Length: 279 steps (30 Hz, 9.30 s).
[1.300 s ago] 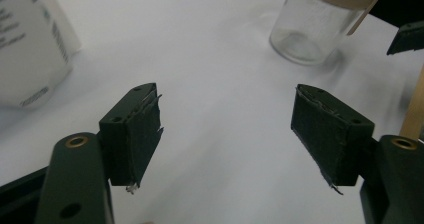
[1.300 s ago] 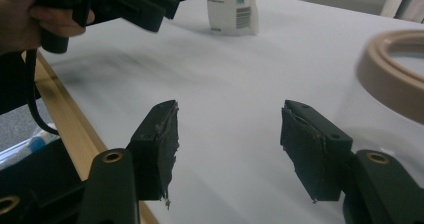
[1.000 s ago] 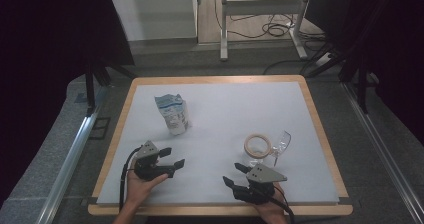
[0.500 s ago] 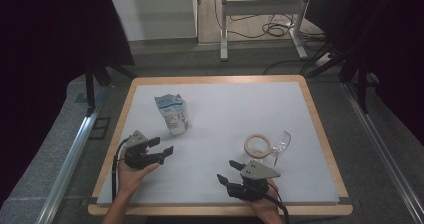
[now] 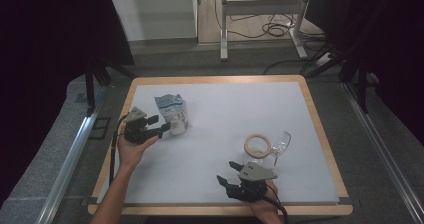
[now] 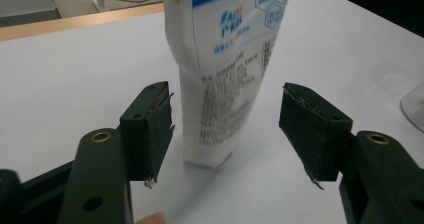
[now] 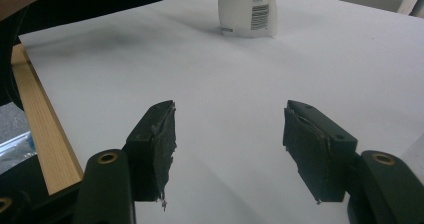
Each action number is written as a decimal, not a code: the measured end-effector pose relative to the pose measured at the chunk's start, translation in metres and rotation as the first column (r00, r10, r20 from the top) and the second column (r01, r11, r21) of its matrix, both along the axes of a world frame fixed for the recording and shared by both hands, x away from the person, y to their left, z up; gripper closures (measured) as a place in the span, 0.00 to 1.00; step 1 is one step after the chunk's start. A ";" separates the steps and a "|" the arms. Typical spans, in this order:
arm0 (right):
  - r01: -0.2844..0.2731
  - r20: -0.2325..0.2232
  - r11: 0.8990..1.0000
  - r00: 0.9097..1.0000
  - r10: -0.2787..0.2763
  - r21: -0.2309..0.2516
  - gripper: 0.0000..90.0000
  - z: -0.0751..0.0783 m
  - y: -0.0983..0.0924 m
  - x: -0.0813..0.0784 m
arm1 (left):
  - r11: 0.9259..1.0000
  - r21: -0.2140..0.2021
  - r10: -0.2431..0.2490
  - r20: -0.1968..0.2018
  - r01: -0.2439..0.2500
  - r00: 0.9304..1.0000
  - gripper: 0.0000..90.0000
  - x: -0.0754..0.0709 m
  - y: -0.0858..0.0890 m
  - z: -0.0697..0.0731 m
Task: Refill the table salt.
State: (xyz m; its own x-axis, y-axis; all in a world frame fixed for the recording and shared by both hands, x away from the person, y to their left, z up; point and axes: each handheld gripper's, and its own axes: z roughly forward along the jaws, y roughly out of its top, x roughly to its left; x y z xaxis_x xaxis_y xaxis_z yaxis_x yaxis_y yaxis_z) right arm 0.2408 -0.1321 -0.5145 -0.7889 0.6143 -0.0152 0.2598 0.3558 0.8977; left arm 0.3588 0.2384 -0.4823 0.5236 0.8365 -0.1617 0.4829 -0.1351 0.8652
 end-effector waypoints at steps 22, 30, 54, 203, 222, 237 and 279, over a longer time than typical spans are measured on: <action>0.009 -0.001 1.000 1.000 -0.009 -0.023 0.43 -0.002 -0.001 -0.001 | 0.994 -0.090 -0.063 0.043 0.067 0.997 0.78 0.037 -0.001 0.014; 0.018 -0.002 1.000 1.000 -0.018 -0.026 0.43 -0.003 -0.003 0.000 | 0.989 -0.112 -0.088 0.048 0.093 0.995 0.99 0.036 -0.003 0.012; 0.016 0.006 1.000 1.000 -0.016 -0.027 0.43 -0.006 -0.001 -0.003 | 0.982 -0.126 -0.134 0.076 0.143 0.988 1.00 0.007 -0.019 0.038; 0.139 0.063 0.988 0.989 -0.135 -0.064 0.47 -0.009 0.052 0.008 | 0.916 -0.176 -0.354 0.072 0.361 0.933 1.00 -0.056 -0.134 0.077; 0.174 0.047 0.983 0.984 -0.171 -0.064 0.48 -0.009 0.052 -0.005 | 0.895 -0.134 -0.427 0.024 0.426 0.904 1.00 -0.047 -0.159 0.078; 0.204 0.047 0.976 0.978 -0.201 -0.069 0.48 -0.012 0.052 0.001 | 0.891 -0.071 -0.450 -0.013 0.448 0.893 1.00 -0.041 -0.177 0.080; 0.221 -0.010 0.975 0.975 -0.221 -0.021 0.49 -0.005 0.057 0.018 | 0.868 0.076 -0.479 -0.131 0.491 0.868 1.00 -0.019 -0.210 0.097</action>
